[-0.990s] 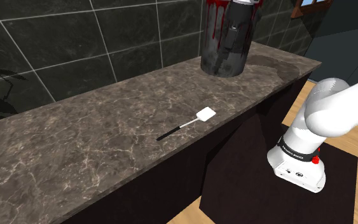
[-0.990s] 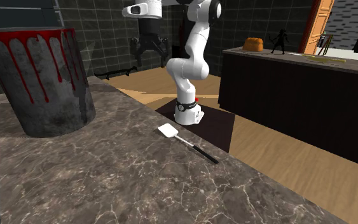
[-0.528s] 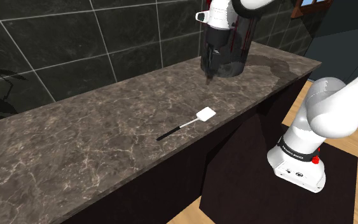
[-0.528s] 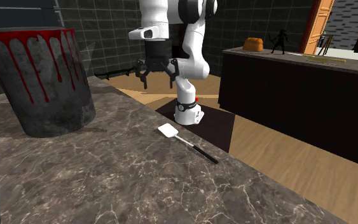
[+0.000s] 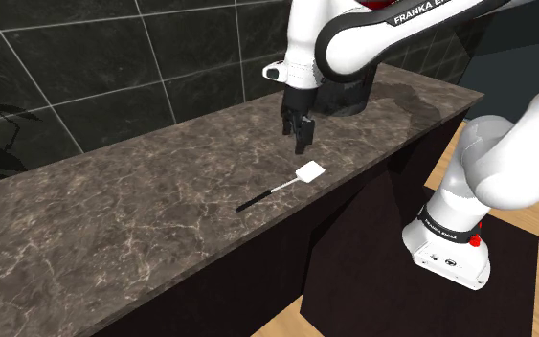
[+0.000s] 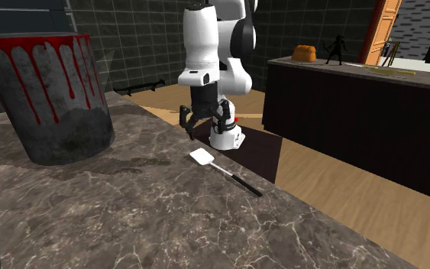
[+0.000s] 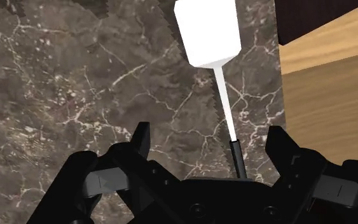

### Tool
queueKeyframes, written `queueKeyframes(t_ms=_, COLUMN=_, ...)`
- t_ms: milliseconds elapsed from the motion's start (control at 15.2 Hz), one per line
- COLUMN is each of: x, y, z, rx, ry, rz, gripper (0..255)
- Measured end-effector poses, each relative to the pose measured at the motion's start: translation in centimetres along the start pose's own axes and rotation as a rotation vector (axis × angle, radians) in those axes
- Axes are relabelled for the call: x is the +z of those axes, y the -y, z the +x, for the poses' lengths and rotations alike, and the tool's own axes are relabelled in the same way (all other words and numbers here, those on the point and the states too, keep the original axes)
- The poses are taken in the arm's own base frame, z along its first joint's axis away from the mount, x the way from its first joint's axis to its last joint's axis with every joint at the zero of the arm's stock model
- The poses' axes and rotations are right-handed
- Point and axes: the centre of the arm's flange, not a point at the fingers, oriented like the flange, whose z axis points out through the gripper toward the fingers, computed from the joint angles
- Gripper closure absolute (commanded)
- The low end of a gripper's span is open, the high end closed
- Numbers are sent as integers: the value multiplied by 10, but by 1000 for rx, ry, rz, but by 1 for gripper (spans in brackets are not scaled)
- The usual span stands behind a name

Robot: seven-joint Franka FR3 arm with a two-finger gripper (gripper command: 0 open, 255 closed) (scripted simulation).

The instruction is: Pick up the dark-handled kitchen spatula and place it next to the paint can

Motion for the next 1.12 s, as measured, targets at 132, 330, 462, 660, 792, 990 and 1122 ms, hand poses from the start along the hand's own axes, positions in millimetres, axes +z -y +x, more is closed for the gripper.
queueKeyframes(t_ms=132, x=19, y=9, z=13, rx=-89, ry=6, rz=7, gripper=0)
queueKeyframes(t_ms=330, x=51, y=27, z=33, rx=-224, ry=16, rz=19, gripper=0)
queueKeyframes(t_ms=462, x=65, y=34, z=39, rx=-277, ry=19, rz=23, gripper=0)
queueKeyframes(t_ms=660, x=82, y=36, z=41, rx=-293, ry=20, rz=24, gripper=0)
queueKeyframes(t_ms=792, x=93, y=36, z=39, rx=-295, ry=20, rz=25, gripper=0)
queueKeyframes(t_ms=990, x=104, y=37, z=39, rx=-296, ry=20, rz=25, gripper=0)
queueKeyframes(t_ms=1122, x=106, y=37, z=40, rx=-296, ry=20, rz=24, gripper=0)
